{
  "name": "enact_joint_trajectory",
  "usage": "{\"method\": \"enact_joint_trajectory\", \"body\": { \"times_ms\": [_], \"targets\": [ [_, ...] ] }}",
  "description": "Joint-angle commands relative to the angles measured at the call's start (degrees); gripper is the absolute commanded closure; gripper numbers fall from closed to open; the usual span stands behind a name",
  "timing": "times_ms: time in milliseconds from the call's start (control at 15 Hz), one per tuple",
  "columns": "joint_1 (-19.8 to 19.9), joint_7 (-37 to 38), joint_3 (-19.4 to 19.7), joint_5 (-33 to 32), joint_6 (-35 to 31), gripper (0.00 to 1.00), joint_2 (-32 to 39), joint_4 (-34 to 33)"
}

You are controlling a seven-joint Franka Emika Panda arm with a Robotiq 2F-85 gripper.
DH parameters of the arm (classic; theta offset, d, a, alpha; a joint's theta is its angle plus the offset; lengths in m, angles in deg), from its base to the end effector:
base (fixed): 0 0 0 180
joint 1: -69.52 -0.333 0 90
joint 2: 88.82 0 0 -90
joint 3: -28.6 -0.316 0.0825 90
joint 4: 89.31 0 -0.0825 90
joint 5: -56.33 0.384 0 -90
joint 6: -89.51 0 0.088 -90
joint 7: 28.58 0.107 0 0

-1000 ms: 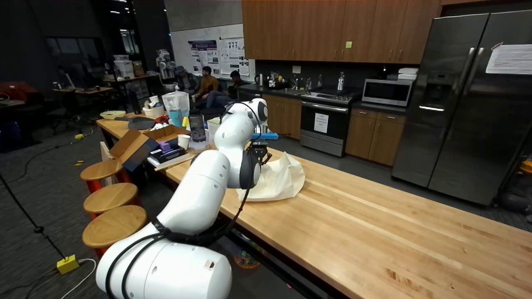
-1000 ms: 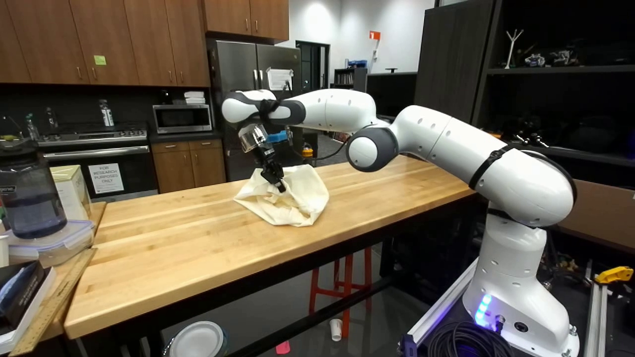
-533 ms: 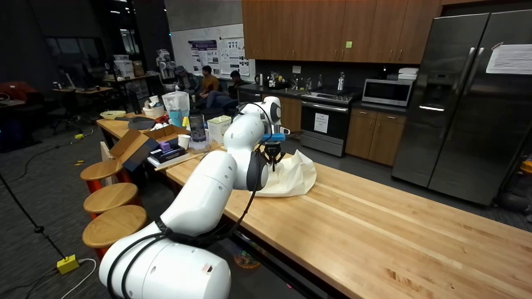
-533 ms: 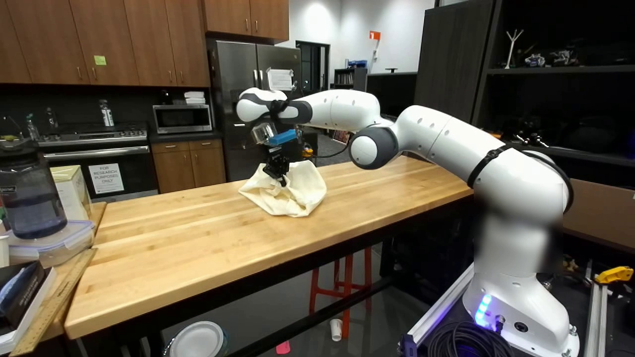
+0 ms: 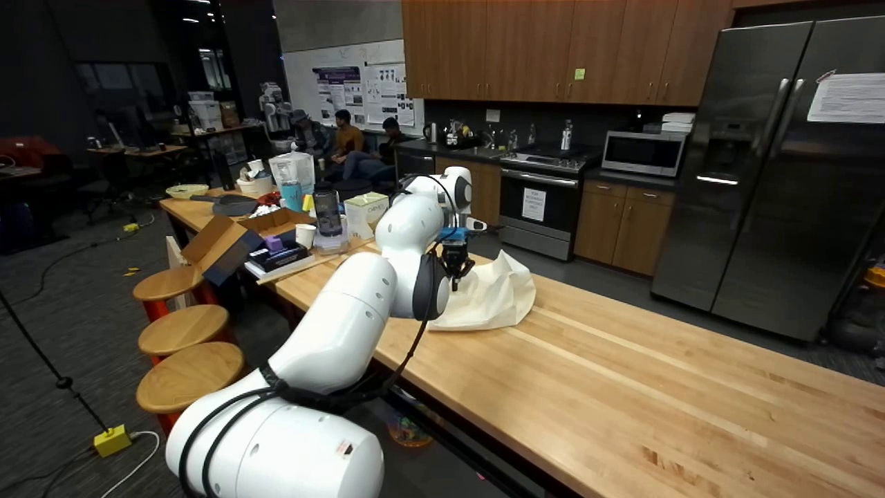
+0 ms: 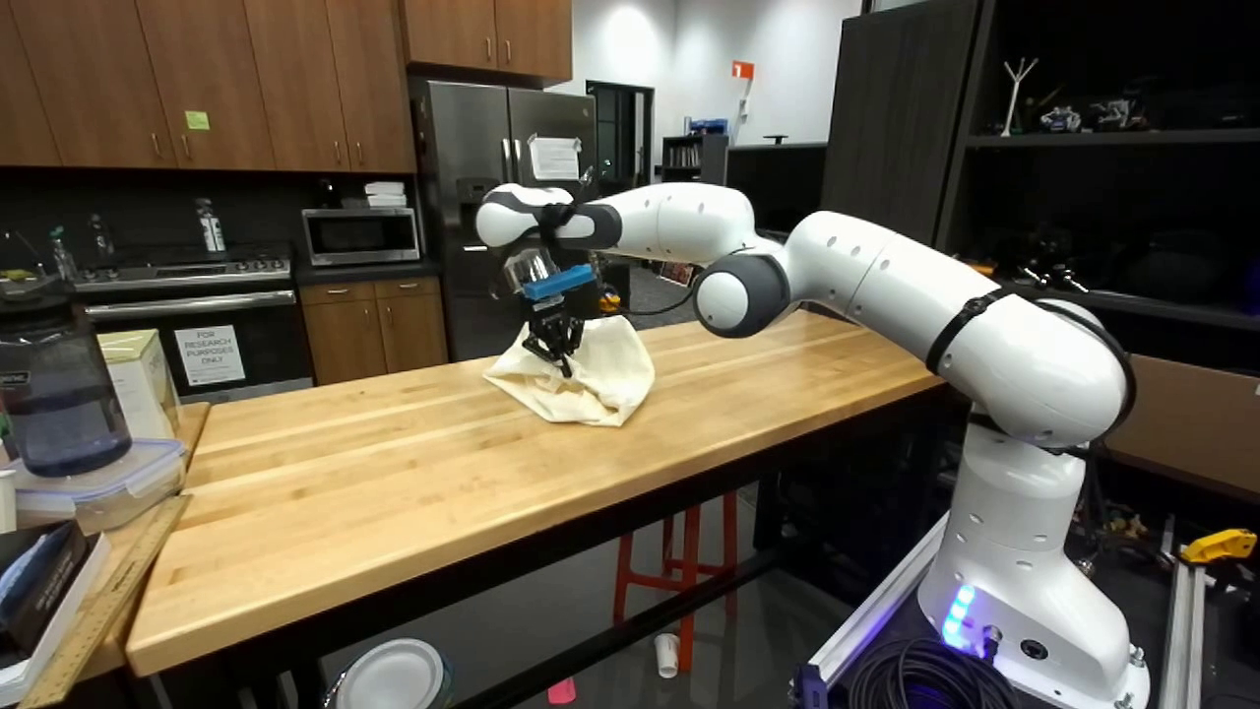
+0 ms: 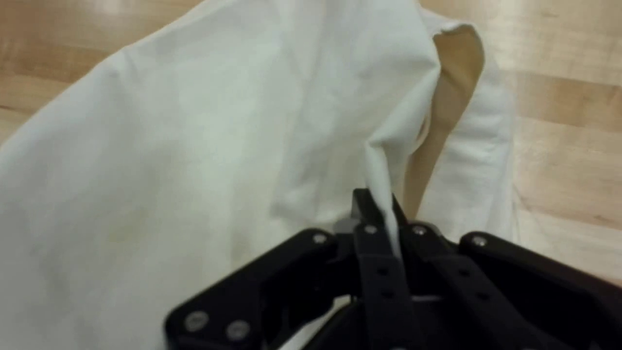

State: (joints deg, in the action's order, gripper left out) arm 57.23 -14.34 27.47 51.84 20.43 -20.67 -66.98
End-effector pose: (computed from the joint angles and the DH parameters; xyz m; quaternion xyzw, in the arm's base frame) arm 0.7354 0.1555 0.3219 0.9820 -0.0184 -0.1736 0.0720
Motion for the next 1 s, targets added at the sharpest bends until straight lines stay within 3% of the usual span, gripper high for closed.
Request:
{"method": "enact_joint_trajectory", "body": {
  "times_ms": [0, 267, 333, 400, 467, 533, 600, 667, 733, 933],
  "targets": [
    [-4.34, -1.65, -1.17, -0.15, 4.11, 0.99, -0.03, 2.48],
    [-11.47, -6.13, -0.50, -1.18, 10.93, 0.99, 4.03, -2.60],
    [-12.91, -6.89, -1.03, -1.94, 9.58, 0.99, 1.53, 2.26],
    [-14.50, -8.52, -0.91, -2.58, 9.92, 0.99, 1.67, 2.12],
    [-16.19, -10.46, -0.37, -2.98, 12.22, 0.99, 4.63, -3.18],
    [-17.73, -12.28, -0.16, -3.90, 12.55, 0.99, 4.73, -3.35],
    [-18.88, -13.52, -0.45, -4.78, 10.49, 0.99, 2.00, 1.72],
    [-20.33, -15.35, -0.27, -5.87, 10.35, 0.99, 2.05, 1.72],
    [-21.80, -17.48, 0.27, -6.71, 12.52, 0.99, 5.10, -3.69],
    [-25.21, -22.12, 0.28, -9.96, 9.79, 0.99, 2.47, 1.91]
  ]
}}
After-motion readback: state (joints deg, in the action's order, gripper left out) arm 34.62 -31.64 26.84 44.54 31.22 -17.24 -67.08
